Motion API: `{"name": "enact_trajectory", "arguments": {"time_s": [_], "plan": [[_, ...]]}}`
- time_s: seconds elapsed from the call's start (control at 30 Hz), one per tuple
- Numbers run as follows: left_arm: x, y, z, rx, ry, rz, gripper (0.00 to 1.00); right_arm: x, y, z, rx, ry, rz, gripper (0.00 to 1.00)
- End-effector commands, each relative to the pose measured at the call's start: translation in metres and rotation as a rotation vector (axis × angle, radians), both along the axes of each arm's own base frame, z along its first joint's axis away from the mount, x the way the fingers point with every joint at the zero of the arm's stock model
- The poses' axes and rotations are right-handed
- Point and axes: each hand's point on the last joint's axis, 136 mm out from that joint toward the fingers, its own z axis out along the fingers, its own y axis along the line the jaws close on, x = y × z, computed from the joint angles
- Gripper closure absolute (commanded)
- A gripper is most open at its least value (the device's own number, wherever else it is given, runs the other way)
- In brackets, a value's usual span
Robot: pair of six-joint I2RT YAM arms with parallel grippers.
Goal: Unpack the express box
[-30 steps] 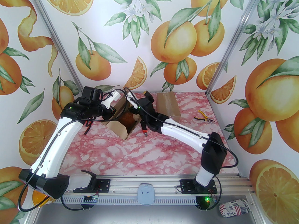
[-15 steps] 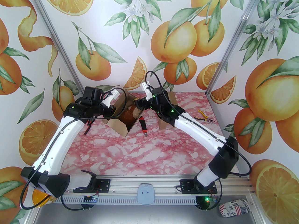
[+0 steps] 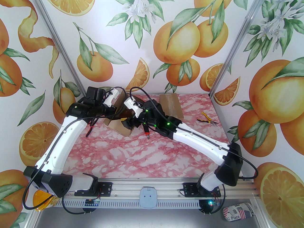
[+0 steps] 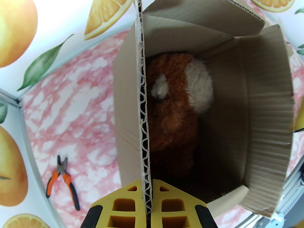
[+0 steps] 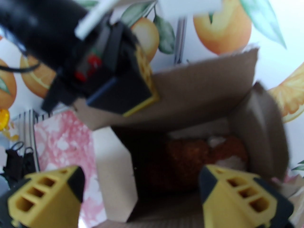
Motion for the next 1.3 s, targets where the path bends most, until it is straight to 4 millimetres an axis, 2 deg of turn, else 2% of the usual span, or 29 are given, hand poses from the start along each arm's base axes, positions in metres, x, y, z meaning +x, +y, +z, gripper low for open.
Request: {"name": "enact_trajectory", "arguments": {"time_s": [0.0,0.17,0.3,0.57,0.7,0.87,0.93,1.1,1.17,1.27], "plan": [[0.011,-0.003,0.040,-0.060,-0.111,0.021,1.00,-0.001,0.011,-0.018,-0.074,0.019,0.000,0.11],[0.016,-0.003,0.049,-0.075,-0.130,0.038,1.00,-0.001,0.020,-0.035,-0.184,0.029,0.004,0.08],[0.022,-0.001,0.054,-0.083,-0.145,0.070,1.00,-0.016,0.029,-0.048,-0.239,0.050,0.072,0.08],[0.034,0.016,0.052,-0.070,-0.143,0.157,1.00,-0.061,0.035,-0.013,-0.040,-0.051,0.225,0.10],[0.040,0.022,0.054,-0.122,-0.138,0.190,1.00,-0.093,0.042,-0.035,-0.161,-0.123,0.333,0.11],[0.041,0.021,0.057,-0.165,-0.139,0.201,1.00,-0.099,0.044,-0.040,-0.163,-0.114,0.345,0.11],[0.039,0.021,0.056,-0.161,-0.139,0.199,1.00,-0.091,0.042,-0.031,-0.128,-0.121,0.302,0.11],[0.032,0.023,0.048,-0.157,-0.147,0.200,1.00,-0.048,0.014,0.036,0.263,-0.005,0.140,0.10],[0.029,0.025,0.045,-0.159,-0.151,0.204,1.00,-0.044,0.008,0.059,0.366,0.018,0.120,0.10],[0.025,0.024,0.046,-0.173,-0.167,0.202,1.00,-0.036,0.008,0.080,0.427,0.056,0.076,0.10]]}}
